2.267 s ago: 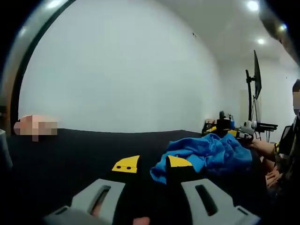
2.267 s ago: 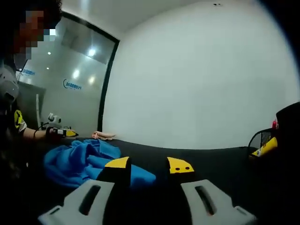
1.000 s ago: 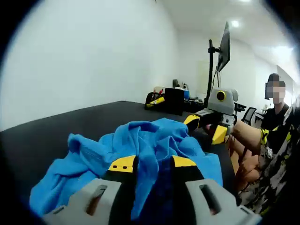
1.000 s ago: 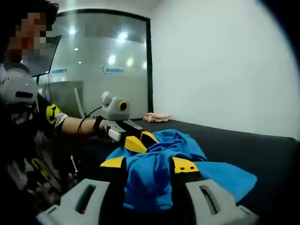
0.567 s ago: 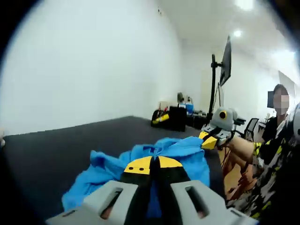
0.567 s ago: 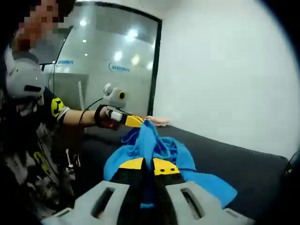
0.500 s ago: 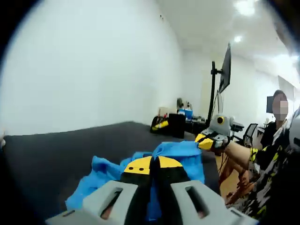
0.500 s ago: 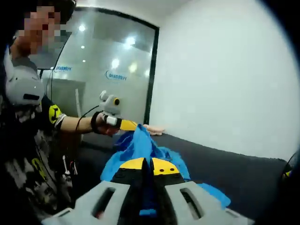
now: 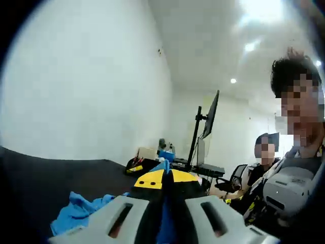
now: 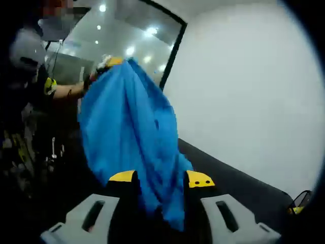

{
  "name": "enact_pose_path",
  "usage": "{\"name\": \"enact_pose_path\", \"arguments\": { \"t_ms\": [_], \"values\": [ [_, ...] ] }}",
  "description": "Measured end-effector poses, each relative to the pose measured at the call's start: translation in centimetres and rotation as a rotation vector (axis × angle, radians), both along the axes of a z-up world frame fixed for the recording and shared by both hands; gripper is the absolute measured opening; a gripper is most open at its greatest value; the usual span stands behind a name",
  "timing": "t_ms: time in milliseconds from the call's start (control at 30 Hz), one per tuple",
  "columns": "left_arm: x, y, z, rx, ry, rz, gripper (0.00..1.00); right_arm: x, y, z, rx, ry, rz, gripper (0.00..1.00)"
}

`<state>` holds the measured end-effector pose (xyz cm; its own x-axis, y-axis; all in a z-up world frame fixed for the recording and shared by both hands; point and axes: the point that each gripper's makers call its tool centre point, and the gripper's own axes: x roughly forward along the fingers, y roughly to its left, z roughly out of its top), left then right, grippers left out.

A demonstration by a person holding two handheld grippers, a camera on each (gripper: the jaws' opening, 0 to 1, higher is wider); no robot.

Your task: Spread out the cloth and fold it

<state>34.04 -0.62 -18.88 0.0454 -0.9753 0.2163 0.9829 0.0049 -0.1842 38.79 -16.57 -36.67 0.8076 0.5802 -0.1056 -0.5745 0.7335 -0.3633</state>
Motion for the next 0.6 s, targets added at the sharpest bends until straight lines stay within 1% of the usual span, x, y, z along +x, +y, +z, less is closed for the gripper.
{"name": "enact_pose_path", "arguments": {
  "t_ms": [33, 67, 100, 133, 167, 200, 233, 267, 300, 333, 367, 400, 433, 467, 500, 533, 567, 600],
  "values": [
    [0.1, 0.1, 0.4, 0.003, -0.039, 0.017, 0.01, 0.5, -0.2, -0.4, -0.010, 0.014, -0.009, 0.28],
    [0.0, 0.2, 0.6, 0.004, -0.043, 0.027, 0.01, 0.7, -0.4, -0.6, -0.016, 0.017, -0.018, 0.22],
    [0.4, 0.4, 0.7, 0.016, -0.061, 0.050, 0.01, 1.2, -1.1, -0.8, -0.016, 0.018, -0.044, 0.15],
    [1.0, 0.7, 0.6, 0.032, -0.082, 0.085, 0.01, 1.3, -1.6, -0.6, -0.013, 0.010, -0.052, 0.09],
    [2.0, 1.3, 0.2, 0.064, -0.096, 0.133, 0.01, 1.3, -2.4, 0.5, 0.057, -0.008, -0.066, 0.05],
    [2.6, 1.6, 0.0, 0.075, -0.101, 0.157, 0.01, 1.2, -2.8, 1.5, 0.107, -0.022, -0.072, 0.03],
    [3.5, 2.2, -0.3, 0.073, -0.078, 0.179, 0.01, 1.4, -4.1, 3.2, 0.167, -0.059, -0.107, 0.03],
    [4.1, 2.5, -0.5, 0.072, -0.051, 0.189, 0.01, 1.3, -4.8, 4.3, 0.182, -0.084, -0.115, 0.03],
    [5.2, 3.0, -0.9, 0.079, -0.030, 0.213, 0.01, 1.2, -5.4, 6.1, 0.212, -0.106, -0.106, 0.03],
    [6.1, 3.2, -0.8, 0.068, -0.017, 0.240, 0.01, 1.1, -5.7, 7.2, 0.230, -0.107, -0.092, 0.03],
    [7.2, 3.5, -0.6, 0.069, 0.001, 0.253, 0.01, 1.4, -6.8, 8.9, 0.233, -0.123, -0.111, 0.03],
    [7.6, 3.7, -0.5, 0.066, 0.010, 0.256, 0.01, 1.5, -7.0, 10.3, 0.213, -0.159, -0.119, 0.03],
    [8.3, 3.9, 0.5, 0.024, 0.049, 0.258, 0.01, 1.6, -7.3, 11.6, 0.188, -0.184, -0.124, 0.03],
    [8.6, 4.0, 1.3, 0.002, 0.057, 0.253, 0.01, 1.7, -7.4, 13.0, 0.174, -0.206, -0.128, 0.03],
    [9.1, 4.3, 2.3, 0.000, 0.018, 0.268, 0.00, 1.6, -7.0, 14.9, 0.144, -0.232, -0.114, 0.03],
    [9.9, 4.5, 3.1, -0.004, -0.009, 0.298, 0.00, 1.8, -7.1, 16.9, 0.111, -0.280, -0.131, 0.03],
    [10.7, 4.8, 4.3, -0.022, -0.008, 0.326, 0.00, 1.9, -6.9, 18.3, 0.095, -0.316, -0.131, 0.03],
    [11.3, 4.9, 5.2, -0.033, -0.018, 0.336, 0.00, 2.1, -6.8, 19.7, 0.082, -0.352, -0.141, 0.03]
  ]
}}
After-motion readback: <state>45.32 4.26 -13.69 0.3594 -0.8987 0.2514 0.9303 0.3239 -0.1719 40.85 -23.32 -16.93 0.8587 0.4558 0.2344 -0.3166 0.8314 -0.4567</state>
